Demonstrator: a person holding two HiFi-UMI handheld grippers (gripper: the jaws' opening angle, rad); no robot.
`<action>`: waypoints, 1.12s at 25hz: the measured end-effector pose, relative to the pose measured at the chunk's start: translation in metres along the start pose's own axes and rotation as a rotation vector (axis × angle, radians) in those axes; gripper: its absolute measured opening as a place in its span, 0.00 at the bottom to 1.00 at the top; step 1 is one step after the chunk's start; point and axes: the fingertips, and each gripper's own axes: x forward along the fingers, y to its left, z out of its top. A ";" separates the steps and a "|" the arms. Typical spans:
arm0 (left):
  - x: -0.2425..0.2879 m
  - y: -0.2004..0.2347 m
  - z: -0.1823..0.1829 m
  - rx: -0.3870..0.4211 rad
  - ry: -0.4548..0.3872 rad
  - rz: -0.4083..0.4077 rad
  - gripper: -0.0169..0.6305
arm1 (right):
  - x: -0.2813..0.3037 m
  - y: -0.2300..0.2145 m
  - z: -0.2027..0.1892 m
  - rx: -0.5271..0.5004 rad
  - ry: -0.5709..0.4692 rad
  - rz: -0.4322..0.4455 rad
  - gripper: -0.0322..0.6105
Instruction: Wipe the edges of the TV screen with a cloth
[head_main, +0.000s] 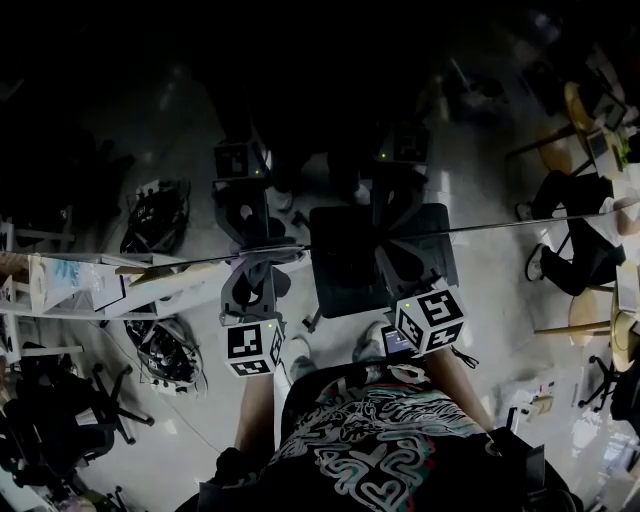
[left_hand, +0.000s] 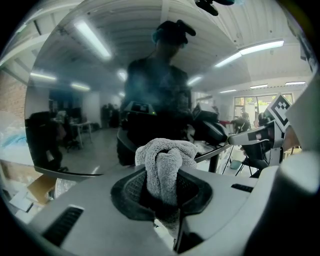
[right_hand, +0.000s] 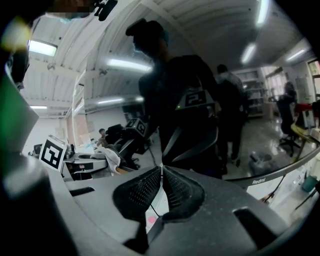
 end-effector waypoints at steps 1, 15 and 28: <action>0.001 -0.002 0.001 0.000 0.000 0.000 0.14 | 0.000 -0.002 0.000 0.001 0.000 0.002 0.11; 0.004 -0.009 0.001 -0.004 0.006 0.002 0.14 | -0.001 -0.003 0.004 -0.002 -0.006 0.025 0.11; 0.007 -0.023 0.002 -0.003 0.007 0.010 0.14 | -0.005 0.003 0.010 -0.051 -0.012 0.095 0.11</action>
